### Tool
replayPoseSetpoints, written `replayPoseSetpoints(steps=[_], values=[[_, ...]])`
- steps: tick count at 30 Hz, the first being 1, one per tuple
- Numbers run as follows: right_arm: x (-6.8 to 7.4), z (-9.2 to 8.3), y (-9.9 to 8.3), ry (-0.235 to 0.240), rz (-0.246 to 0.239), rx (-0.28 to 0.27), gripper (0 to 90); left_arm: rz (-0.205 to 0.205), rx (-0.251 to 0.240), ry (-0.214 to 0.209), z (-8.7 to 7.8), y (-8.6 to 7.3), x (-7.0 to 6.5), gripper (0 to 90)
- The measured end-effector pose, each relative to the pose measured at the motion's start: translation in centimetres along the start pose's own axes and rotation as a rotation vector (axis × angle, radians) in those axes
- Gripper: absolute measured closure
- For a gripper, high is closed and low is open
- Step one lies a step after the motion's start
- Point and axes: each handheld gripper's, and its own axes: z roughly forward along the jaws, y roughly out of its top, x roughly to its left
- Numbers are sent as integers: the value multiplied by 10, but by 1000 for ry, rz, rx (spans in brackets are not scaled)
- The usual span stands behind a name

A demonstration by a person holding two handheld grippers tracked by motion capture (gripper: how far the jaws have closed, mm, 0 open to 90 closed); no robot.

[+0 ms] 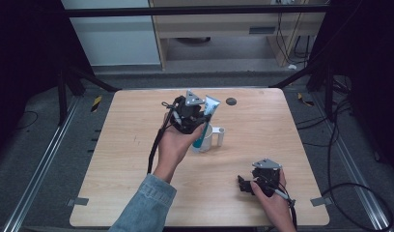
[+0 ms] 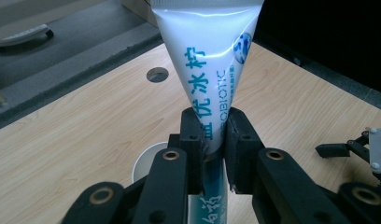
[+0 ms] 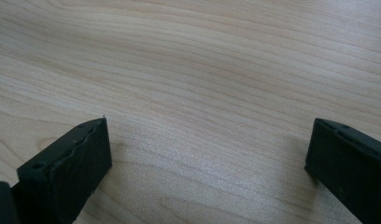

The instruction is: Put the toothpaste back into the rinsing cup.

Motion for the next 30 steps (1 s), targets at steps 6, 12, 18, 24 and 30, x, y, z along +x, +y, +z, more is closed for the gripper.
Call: replayPoseSetpoints(steps=[6, 12, 18, 24, 30], values=[[0, 0, 0, 2, 4, 4, 4, -18, -16, 9, -3, 5, 7, 787], [0, 0, 0, 2, -1, 2, 4, -15, 2, 20, -1, 7, 14, 787], [0, 0, 0, 2, 0, 2, 4, -20, -22, 25, 2, 11, 17, 787], [0, 0, 0, 2, 1, 2, 4, -16, -29, 21, 4, 16, 18, 787], [0, 0, 0, 1, -1, 1, 4, -22, -42, 30, 7, 19, 23, 786]])
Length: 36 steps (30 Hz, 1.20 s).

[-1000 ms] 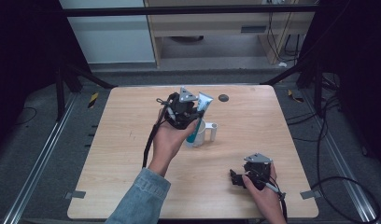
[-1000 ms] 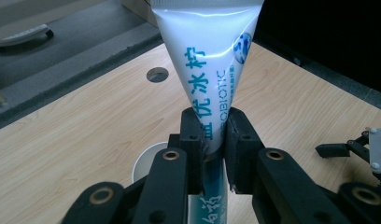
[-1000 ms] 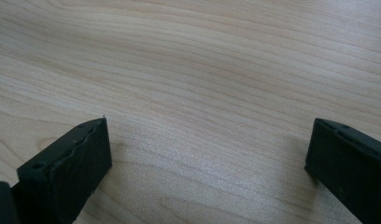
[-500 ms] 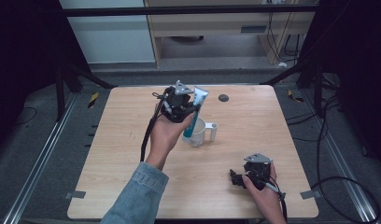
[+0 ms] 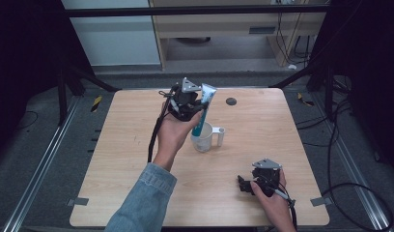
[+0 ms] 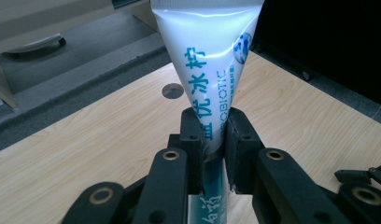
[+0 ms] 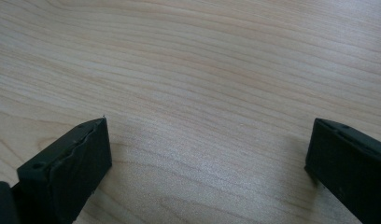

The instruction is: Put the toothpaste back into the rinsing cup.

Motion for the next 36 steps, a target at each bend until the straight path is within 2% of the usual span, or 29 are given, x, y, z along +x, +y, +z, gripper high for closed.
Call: replayPoseSetpoints(steps=[22, 26, 32, 36], values=[[-1, 1, 0, -4, -8, -5, 4, -2, -40, 3, 9, 1, -1, 786], [0, 0, 0, -1, -3, -3, 4, -15, -63, 0, 11, 1, 1, 786], [0, 0, 0, -2, -4, -3, 4, -12, -93, 5, 14, -1, -2, 787], [0, 0, 0, 0, -1, -2, 4, -5, -93, 11, 15, -1, -2, 786]])
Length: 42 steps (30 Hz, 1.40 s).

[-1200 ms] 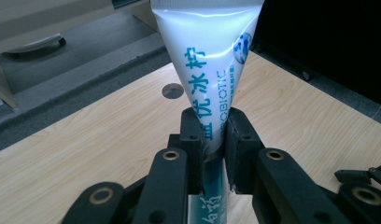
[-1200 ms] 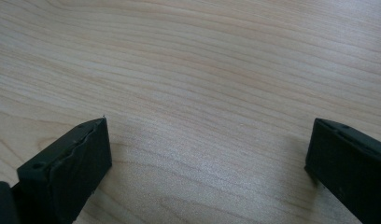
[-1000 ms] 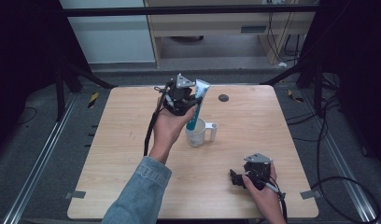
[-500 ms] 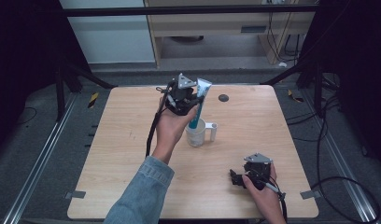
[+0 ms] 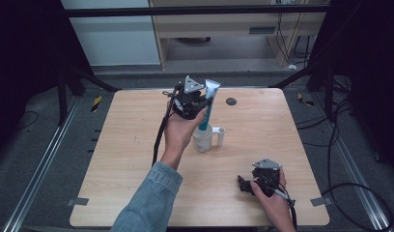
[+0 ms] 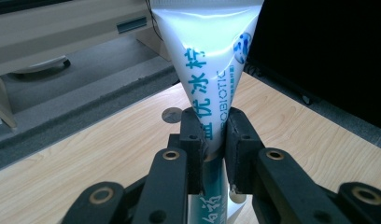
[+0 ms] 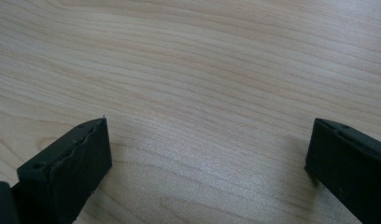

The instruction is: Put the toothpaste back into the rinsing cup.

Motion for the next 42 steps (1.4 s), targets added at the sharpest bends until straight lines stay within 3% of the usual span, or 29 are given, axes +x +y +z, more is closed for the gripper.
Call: replayPoseSetpoints(steps=[7, 42], values=[[0, 0, 0, -1, 0, 0, 4, -2, 13, 1, 5, -4, 4, 787], [0, 0, 0, 0, 3, 3, 4, -23, -59, 55, 21, -28, 6, 787]])
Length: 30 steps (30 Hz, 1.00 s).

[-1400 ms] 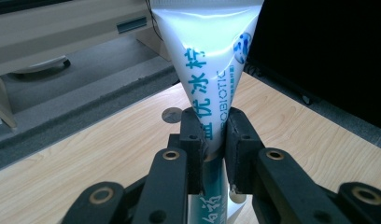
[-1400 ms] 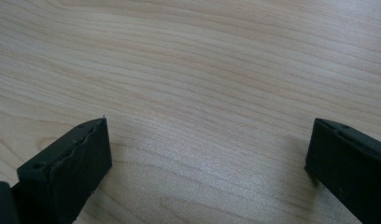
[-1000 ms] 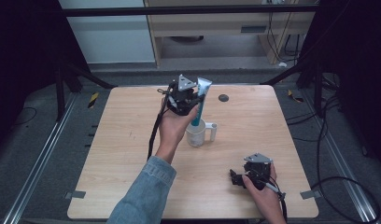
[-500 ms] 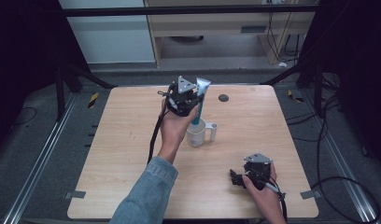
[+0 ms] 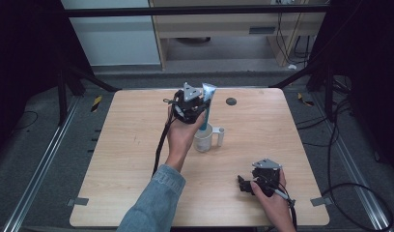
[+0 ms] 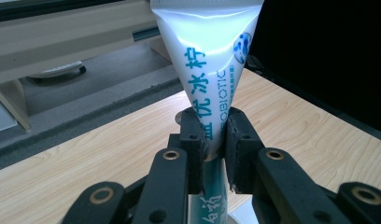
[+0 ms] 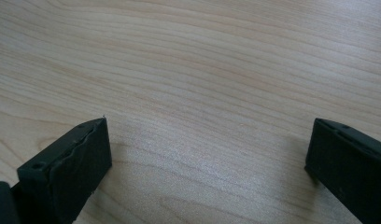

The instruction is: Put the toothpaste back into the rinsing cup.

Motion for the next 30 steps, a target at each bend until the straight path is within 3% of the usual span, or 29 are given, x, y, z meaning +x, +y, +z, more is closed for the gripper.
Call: replayPoseSetpoints(steps=[30], values=[[0, 0, 0, 0, -4, -2, 4, 2, -17, 7, 6, -26, -4, 787]])
